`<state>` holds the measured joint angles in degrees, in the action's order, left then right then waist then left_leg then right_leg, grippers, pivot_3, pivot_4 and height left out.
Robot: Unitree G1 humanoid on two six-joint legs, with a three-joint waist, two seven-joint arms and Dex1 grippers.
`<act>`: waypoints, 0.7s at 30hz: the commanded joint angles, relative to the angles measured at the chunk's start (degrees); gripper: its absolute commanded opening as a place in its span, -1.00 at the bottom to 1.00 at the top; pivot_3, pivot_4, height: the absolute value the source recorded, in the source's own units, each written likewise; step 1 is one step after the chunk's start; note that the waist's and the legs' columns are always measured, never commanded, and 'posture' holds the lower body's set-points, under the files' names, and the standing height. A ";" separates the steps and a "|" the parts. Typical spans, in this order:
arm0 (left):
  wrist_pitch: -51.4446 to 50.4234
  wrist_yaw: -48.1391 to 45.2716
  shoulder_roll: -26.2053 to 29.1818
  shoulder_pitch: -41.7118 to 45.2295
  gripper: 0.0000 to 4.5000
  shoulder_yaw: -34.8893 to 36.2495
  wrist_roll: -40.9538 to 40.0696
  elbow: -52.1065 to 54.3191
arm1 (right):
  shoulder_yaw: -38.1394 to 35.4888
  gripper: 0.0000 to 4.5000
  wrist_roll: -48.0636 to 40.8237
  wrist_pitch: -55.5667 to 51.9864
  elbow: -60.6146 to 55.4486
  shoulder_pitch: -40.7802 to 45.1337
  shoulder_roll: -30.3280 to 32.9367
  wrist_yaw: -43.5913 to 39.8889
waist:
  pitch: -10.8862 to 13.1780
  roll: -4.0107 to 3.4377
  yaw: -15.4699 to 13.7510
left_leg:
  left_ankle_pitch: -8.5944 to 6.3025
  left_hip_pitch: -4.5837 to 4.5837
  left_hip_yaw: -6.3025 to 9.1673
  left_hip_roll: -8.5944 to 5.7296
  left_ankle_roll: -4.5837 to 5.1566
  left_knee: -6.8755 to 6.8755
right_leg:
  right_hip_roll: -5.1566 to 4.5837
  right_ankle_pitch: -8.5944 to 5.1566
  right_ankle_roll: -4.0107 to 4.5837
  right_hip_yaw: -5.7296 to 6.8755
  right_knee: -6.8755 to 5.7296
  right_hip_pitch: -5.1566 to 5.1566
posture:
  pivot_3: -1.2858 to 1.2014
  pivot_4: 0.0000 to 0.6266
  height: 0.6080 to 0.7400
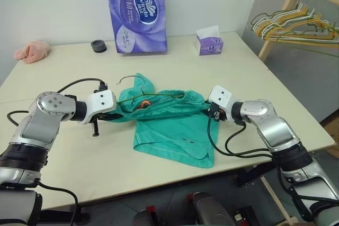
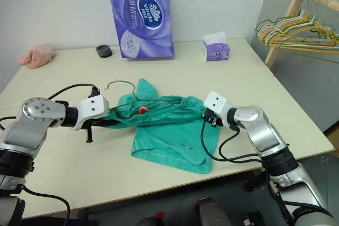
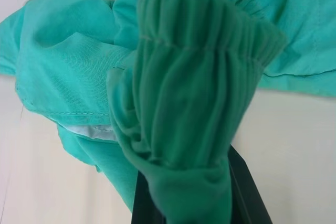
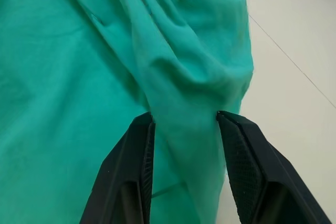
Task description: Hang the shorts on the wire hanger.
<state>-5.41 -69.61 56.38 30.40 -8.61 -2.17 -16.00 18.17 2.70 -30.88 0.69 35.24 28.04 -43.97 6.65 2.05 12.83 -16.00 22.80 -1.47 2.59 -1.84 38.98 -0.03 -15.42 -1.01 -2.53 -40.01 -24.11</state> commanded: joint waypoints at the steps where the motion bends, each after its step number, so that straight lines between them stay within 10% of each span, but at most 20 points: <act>1: 0.93 -0.02 0.29 0.98 -1.00 1.90 -0.26 0.95 | -1.46 -0.53 0.19 1.91 0.78 1.35 -2.60 3.04 | 0.00 0.00 0.05 | 0.00 0.00 0.01 0.00 0.00 0.00 | 0.01 0.00 0.00 0.00 0.00 0.00 | -0.13 -0.82 1.00; 4: 1.08 0.10 0.41 0.76 -1.00 2.00 -0.24 0.80 | -2.38 -0.99 0.21 2.58 0.95 1.04 -3.85 4.33 | -0.01 0.00 0.04 | 0.00 0.01 0.01 0.00 0.00 0.00 | -0.01 0.00 0.00 0.00 -0.01 -0.01 | -0.13 -0.83 1.00; 21: 3.98 1.80 2.69 -0.73 -1.00 1.65 3.13 -2.77 | -11.38 -0.99 -5.95 -5.13 -17.95 -6.55 8.60 0.04 | -0.02 0.01 -0.10 | 0.00 0.01 0.01 0.00 0.00 0.00 | -0.01 0.00 -0.01 0.02 -0.01 0.00 | -0.13 -0.82 1.00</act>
<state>-1.65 -69.18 56.77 29.30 -8.56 -1.32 -17.10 10.15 -2.44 -34.16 -12.87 27.46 35.03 -43.76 6.63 2.06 12.73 -16.00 22.81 -1.47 2.58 -1.85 38.98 -0.03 -15.42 -1.01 -2.51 -40.02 -24.12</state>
